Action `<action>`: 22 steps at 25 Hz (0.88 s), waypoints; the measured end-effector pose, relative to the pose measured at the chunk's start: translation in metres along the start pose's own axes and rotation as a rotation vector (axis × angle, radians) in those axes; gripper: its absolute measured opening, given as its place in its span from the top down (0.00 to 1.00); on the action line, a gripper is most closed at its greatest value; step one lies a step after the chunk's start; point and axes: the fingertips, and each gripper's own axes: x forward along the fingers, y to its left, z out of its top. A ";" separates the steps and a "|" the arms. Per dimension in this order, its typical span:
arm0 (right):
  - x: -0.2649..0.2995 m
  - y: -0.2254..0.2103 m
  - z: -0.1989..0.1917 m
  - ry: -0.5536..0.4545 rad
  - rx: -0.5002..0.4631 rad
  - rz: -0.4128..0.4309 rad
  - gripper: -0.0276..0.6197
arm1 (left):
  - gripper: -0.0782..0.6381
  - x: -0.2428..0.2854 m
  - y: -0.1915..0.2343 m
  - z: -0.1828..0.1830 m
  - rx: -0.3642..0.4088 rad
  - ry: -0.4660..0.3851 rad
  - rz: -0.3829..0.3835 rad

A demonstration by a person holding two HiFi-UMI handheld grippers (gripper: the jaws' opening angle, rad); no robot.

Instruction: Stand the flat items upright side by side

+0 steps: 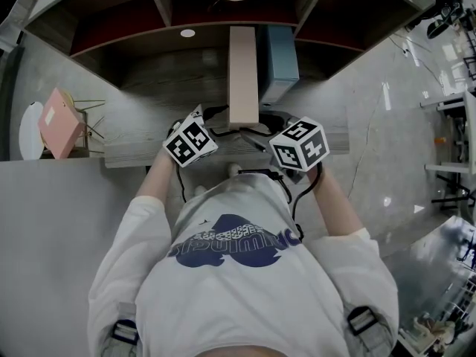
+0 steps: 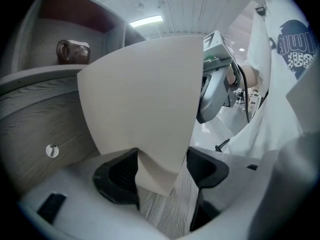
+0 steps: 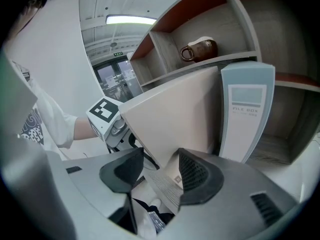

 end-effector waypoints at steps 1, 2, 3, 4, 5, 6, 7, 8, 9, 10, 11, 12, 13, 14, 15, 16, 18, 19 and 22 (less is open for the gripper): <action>-0.001 -0.002 0.000 -0.001 0.000 0.000 0.63 | 0.45 0.002 0.001 0.001 0.001 0.000 -0.001; -0.002 -0.004 0.000 -0.003 0.001 0.000 0.63 | 0.45 0.003 0.002 0.002 0.002 0.000 -0.003; -0.003 -0.006 0.001 -0.005 0.002 0.000 0.63 | 0.45 0.005 0.002 0.004 0.001 0.000 -0.004; -0.004 -0.008 0.001 -0.006 0.003 0.002 0.63 | 0.45 0.007 0.003 0.005 0.000 -0.001 -0.006; -0.004 -0.009 0.001 -0.007 0.004 0.005 0.63 | 0.45 0.008 0.004 0.005 -0.003 -0.002 -0.008; -0.005 -0.011 0.001 -0.008 0.006 0.008 0.63 | 0.45 0.009 0.005 0.006 -0.005 -0.002 -0.010; -0.005 -0.013 0.001 -0.010 0.009 0.011 0.63 | 0.45 0.011 0.006 0.006 -0.008 -0.003 -0.011; -0.006 -0.016 0.002 -0.012 0.011 0.014 0.64 | 0.45 0.013 0.007 0.007 -0.011 -0.002 -0.012; -0.008 -0.019 0.003 -0.015 0.013 0.018 0.64 | 0.45 0.015 0.008 0.009 -0.014 -0.001 -0.012; -0.009 -0.021 0.003 -0.017 0.015 0.022 0.64 | 0.45 0.017 0.009 0.010 -0.016 0.000 -0.012; -0.010 -0.023 0.004 -0.018 0.017 0.027 0.64 | 0.45 0.019 0.010 0.012 -0.018 0.001 -0.011; -0.010 -0.025 0.005 -0.019 0.019 0.033 0.64 | 0.45 0.020 0.011 0.013 -0.020 0.002 -0.011; -0.011 -0.026 0.005 -0.018 0.020 0.038 0.64 | 0.45 0.021 0.012 0.014 -0.023 0.003 -0.011; -0.010 -0.027 0.005 -0.017 0.020 0.042 0.64 | 0.45 0.022 0.013 0.014 -0.026 0.004 -0.012; -0.009 -0.028 0.005 -0.015 0.020 0.044 0.64 | 0.45 0.022 0.014 0.013 -0.029 0.003 -0.014; -0.008 -0.029 0.005 -0.015 0.020 0.045 0.64 | 0.45 0.023 0.016 0.011 -0.032 0.002 -0.015; -0.006 -0.031 0.006 -0.021 0.026 0.042 0.64 | 0.45 0.024 0.019 0.011 -0.036 -0.003 -0.017; -0.007 -0.033 0.007 -0.027 0.033 0.037 0.64 | 0.45 0.025 0.020 0.013 -0.038 -0.008 -0.018; -0.013 -0.039 0.011 -0.042 0.060 0.017 0.64 | 0.45 0.029 0.023 0.022 -0.040 -0.017 -0.038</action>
